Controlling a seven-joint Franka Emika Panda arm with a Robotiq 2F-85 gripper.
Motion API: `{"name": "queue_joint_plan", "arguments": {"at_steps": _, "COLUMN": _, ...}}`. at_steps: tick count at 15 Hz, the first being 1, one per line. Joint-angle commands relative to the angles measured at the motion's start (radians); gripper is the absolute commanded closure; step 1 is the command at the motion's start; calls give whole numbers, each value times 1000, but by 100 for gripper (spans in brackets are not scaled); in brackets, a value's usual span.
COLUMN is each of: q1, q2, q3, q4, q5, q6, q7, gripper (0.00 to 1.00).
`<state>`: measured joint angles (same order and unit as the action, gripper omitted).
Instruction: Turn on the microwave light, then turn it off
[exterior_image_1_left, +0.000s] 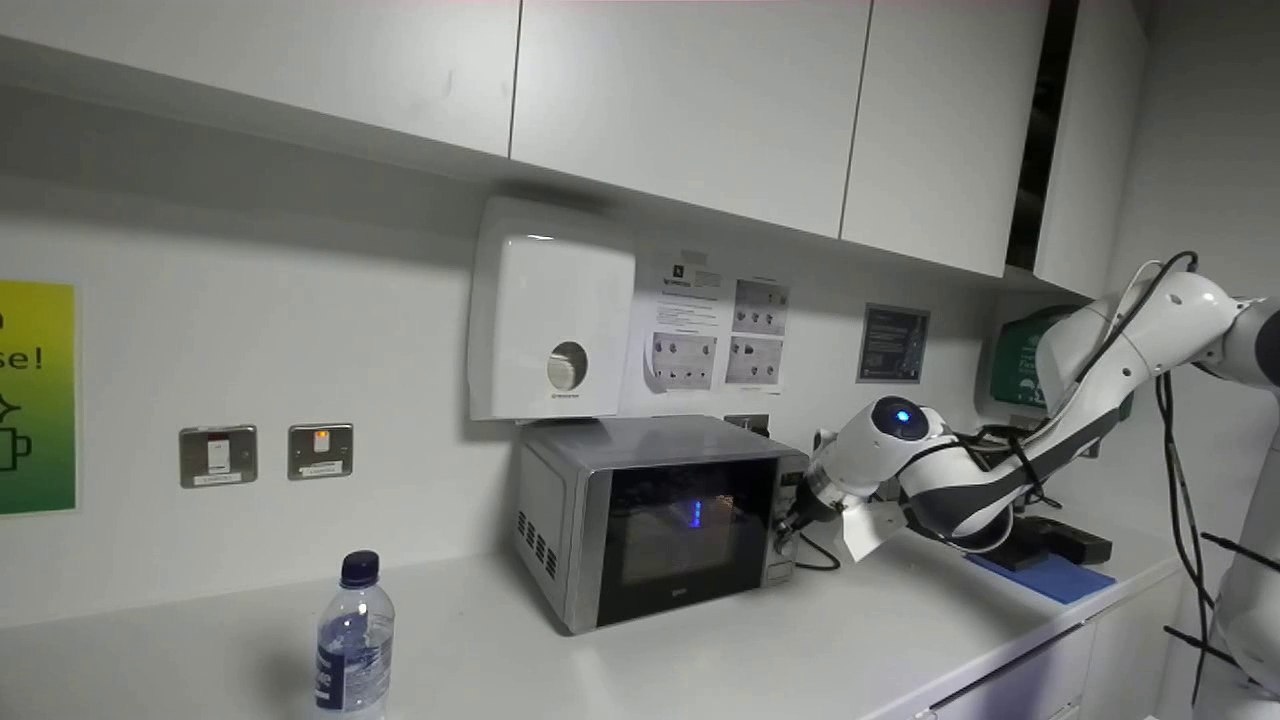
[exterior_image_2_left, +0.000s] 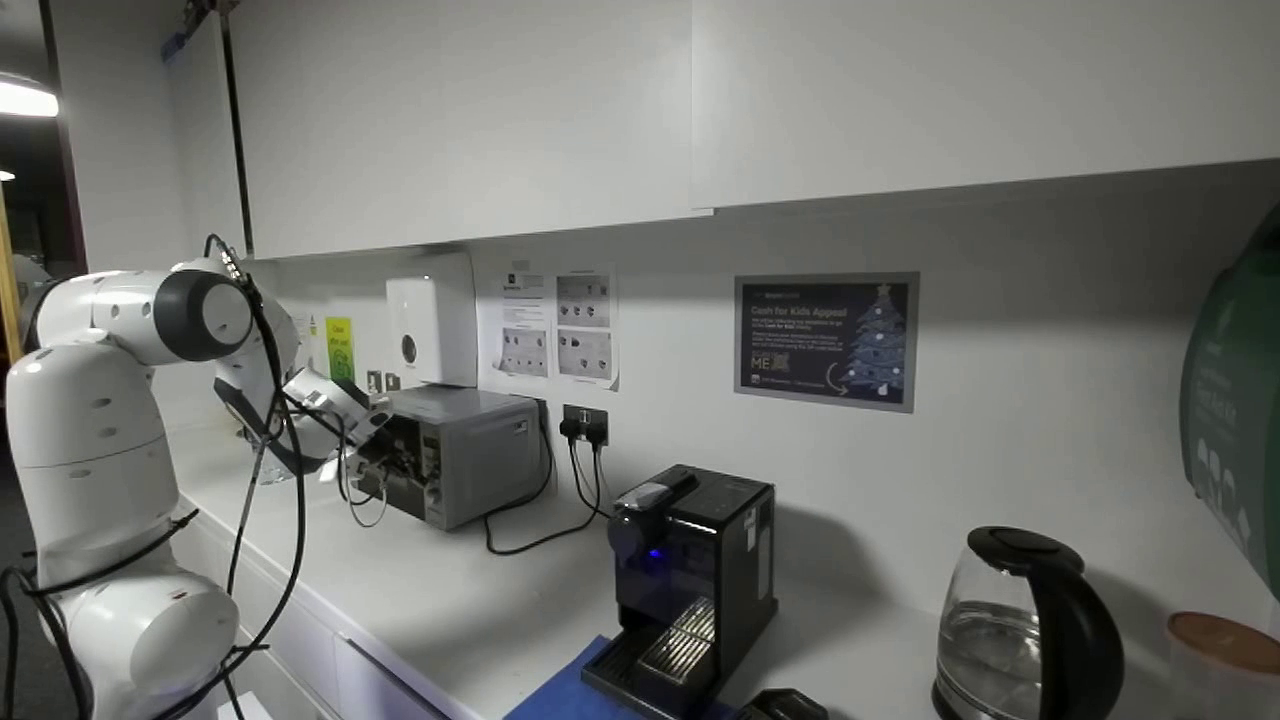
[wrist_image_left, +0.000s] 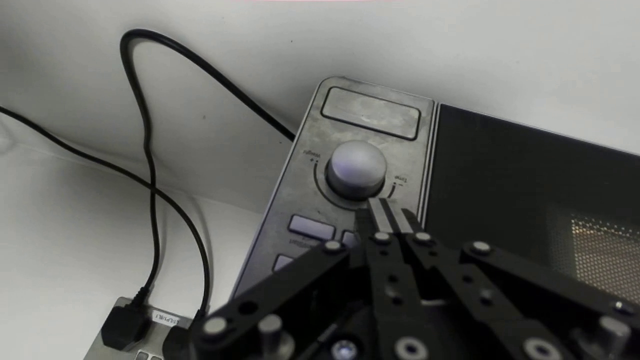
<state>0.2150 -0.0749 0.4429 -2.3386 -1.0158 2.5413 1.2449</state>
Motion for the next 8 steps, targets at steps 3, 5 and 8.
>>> {"name": "queue_joint_plan", "arguments": {"at_steps": 3, "q1": 47, "q2": -40, "q3": -39, "q4": 43, "q5": -38, "q6": -120, "q7": -7, "gripper": 100}}
{"name": "queue_joint_plan", "arguments": {"at_steps": 5, "q1": 53, "q2": -45, "q3": -40, "q4": 50, "q5": -38, "q6": -134, "q7": -5, "gripper": 100}}
{"name": "queue_joint_plan", "arguments": {"at_steps": 8, "q1": 62, "q2": -31, "q3": -53, "q4": 47, "q5": 48, "q6": -108, "q7": -54, "gripper": 100}}
